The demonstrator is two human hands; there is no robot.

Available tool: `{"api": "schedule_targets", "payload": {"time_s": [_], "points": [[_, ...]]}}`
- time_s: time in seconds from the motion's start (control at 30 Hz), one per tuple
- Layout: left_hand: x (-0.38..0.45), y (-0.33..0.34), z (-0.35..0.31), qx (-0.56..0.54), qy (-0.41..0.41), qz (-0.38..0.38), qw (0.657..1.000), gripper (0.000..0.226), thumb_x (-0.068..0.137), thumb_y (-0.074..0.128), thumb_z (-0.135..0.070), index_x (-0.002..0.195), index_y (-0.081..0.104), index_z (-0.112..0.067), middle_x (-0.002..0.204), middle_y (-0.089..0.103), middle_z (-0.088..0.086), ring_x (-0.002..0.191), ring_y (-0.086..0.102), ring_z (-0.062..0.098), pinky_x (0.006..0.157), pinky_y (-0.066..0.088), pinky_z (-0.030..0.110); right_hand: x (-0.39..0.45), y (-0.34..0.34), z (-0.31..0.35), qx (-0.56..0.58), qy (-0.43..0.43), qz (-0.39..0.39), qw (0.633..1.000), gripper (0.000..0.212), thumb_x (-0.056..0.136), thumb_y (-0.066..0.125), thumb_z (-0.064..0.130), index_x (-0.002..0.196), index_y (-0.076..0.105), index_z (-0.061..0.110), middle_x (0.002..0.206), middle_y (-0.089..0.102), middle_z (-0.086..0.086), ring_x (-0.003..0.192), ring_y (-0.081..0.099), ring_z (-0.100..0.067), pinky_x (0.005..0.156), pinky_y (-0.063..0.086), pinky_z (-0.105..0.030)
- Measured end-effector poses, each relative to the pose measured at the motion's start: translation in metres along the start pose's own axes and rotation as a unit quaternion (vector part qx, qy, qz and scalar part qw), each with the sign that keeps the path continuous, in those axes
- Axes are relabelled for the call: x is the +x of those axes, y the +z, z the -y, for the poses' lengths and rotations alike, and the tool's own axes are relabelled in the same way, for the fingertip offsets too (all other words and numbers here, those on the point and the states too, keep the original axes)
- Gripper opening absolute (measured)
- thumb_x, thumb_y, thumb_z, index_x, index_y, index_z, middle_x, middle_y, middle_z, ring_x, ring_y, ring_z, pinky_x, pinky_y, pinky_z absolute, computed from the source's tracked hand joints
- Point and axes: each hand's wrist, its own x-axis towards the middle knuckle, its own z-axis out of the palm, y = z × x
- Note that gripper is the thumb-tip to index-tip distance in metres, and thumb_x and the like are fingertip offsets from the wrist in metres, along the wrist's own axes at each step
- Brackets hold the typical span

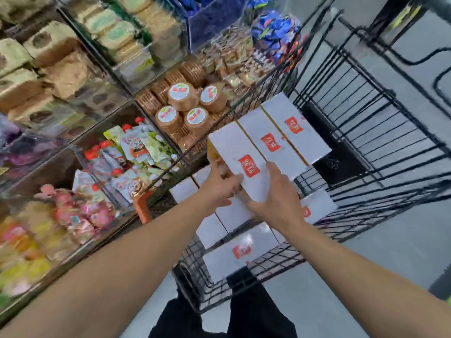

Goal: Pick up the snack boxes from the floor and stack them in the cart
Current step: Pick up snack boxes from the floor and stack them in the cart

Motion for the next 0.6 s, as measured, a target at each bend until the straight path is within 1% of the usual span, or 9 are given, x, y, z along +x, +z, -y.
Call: {"api": "schedule_targets", "payload": {"time_s": [0.03, 0.1, 0.17, 0.2, 0.23, 0.37, 0.5, 0.53, 0.6], "points": [[0.005, 0.003, -0.001, -0.024, 0.0, 0.012, 1.0, 0.062, 0.089, 0.068, -0.031, 0.131, 0.026, -0.049, 0.119, 0.06, -0.002, 0.102, 0.065, 0.026, 0.088, 0.056, 0.046, 0.008, 0.001, -0.002, -0.006, -0.022, 0.009, 1.0, 0.095, 0.071, 0.067, 0.072, 0.145, 0.024, 0.03, 0.125, 0.053, -0.006, 0.112, 0.052, -0.026, 0.092, 0.049, -0.045], [0.016, 0.008, -0.004, -0.056, 0.014, 0.026, 0.998, 0.063, 0.089, 0.069, -0.022, 0.125, 0.028, -0.056, 0.128, 0.06, 0.0, 0.102, 0.067, 0.028, 0.089, 0.055, 0.051, 0.023, 0.004, -0.011, -0.081, -0.06, 0.016, 0.995, 0.09, 0.076, 0.065, 0.065, 0.147, 0.023, 0.03, 0.134, 0.047, -0.009, 0.123, 0.045, -0.031, 0.102, 0.044, -0.046], [0.024, 0.014, -0.008, -0.072, 0.04, 0.046, 0.996, 0.068, 0.089, 0.066, -0.01, 0.118, 0.031, -0.06, 0.134, 0.057, 0.0, 0.101, 0.067, 0.024, 0.08, 0.058, 0.043, 0.036, 0.004, -0.017, -0.191, -0.102, 0.048, 0.975, 0.084, 0.082, 0.058, 0.062, 0.151, 0.023, 0.029, 0.152, 0.028, -0.012, 0.14, 0.026, -0.037, 0.116, 0.025, -0.049], [0.028, 0.016, -0.009, -0.073, 0.051, 0.052, 0.995, 0.072, 0.089, 0.065, -0.005, 0.117, 0.031, -0.061, 0.137, 0.054, -0.002, 0.104, 0.066, 0.022, 0.075, 0.058, 0.038, 0.04, 0.003, -0.02, -0.235, -0.116, 0.078, 0.962, 0.083, 0.085, 0.054, 0.062, 0.152, 0.02, 0.03, 0.16, 0.014, -0.011, 0.146, 0.013, -0.037, 0.12, 0.015, -0.051], [0.031, 0.018, -0.011, -0.075, 0.056, 0.054, 0.994, 0.075, 0.088, 0.063, -0.001, 0.117, 0.031, -0.062, 0.137, 0.052, -0.005, 0.108, 0.064, 0.021, 0.074, 0.057, 0.036, 0.044, 0.002, -0.021, -0.263, -0.122, 0.101, 0.952, 0.082, 0.086, 0.051, 0.063, 0.153, 0.017, 0.031, 0.163, 0.006, -0.007, 0.148, 0.004, -0.036, 0.121, 0.008, -0.051], [0.035, 0.018, -0.007, -0.081, 0.054, 0.053, 0.994, 0.072, 0.087, 0.061, 0.004, 0.115, 0.039, -0.058, 0.119, 0.056, -0.017, 0.118, 0.059, 0.022, 0.094, 0.05, 0.044, 0.048, 0.002, -0.03, -0.261, -0.128, 0.134, 0.947, 0.081, 0.088, 0.048, 0.06, 0.155, 0.01, 0.033, 0.164, 0.004, -0.001, 0.149, 0.0, -0.033, 0.12, 0.005, -0.051], [0.028, 0.01, -0.004, -0.06, 0.06, 0.046, 0.995, 0.062, 0.084, 0.067, -0.004, 0.114, 0.049, -0.054, 0.136, 0.051, -0.012, 0.122, 0.055, 0.018, 0.104, 0.044, 0.051, 0.048, -0.008, -0.029, -0.289, -0.136, 0.173, 0.932, 0.085, 0.089, 0.048, 0.057, 0.156, 0.001, 0.032, 0.164, -0.005, 0.001, 0.149, -0.006, -0.033, 0.121, 0.003, -0.052], [0.023, 0.009, -0.005, -0.042, 0.064, 0.04, 0.996, 0.058, 0.084, 0.067, -0.005, 0.115, 0.049, -0.05, 0.136, 0.05, -0.013, 0.122, 0.054, 0.016, 0.104, 0.044, 0.049, 0.047, -0.011, -0.026, -0.292, -0.142, 0.172, 0.93, 0.085, 0.089, 0.049, 0.055, 0.156, 0.002, 0.031, 0.164, -0.003, 0.0, 0.149, -0.004, -0.033, 0.121, 0.004, -0.052], [0.01, 0.002, -0.003, 0.019, 0.082, 0.017, 0.996, 0.051, 0.087, 0.066, -0.009, 0.119, 0.047, -0.043, 0.13, 0.05, -0.016, 0.122, 0.05, 0.011, 0.099, 0.045, 0.037, 0.042, -0.014, -0.018, -0.279, -0.157, 0.158, 0.934, 0.082, 0.091, 0.048, 0.054, 0.156, 0.006, 0.028, 0.165, 0.001, -0.002, 0.15, 0.0, -0.033, 0.121, 0.006, -0.051]]}}
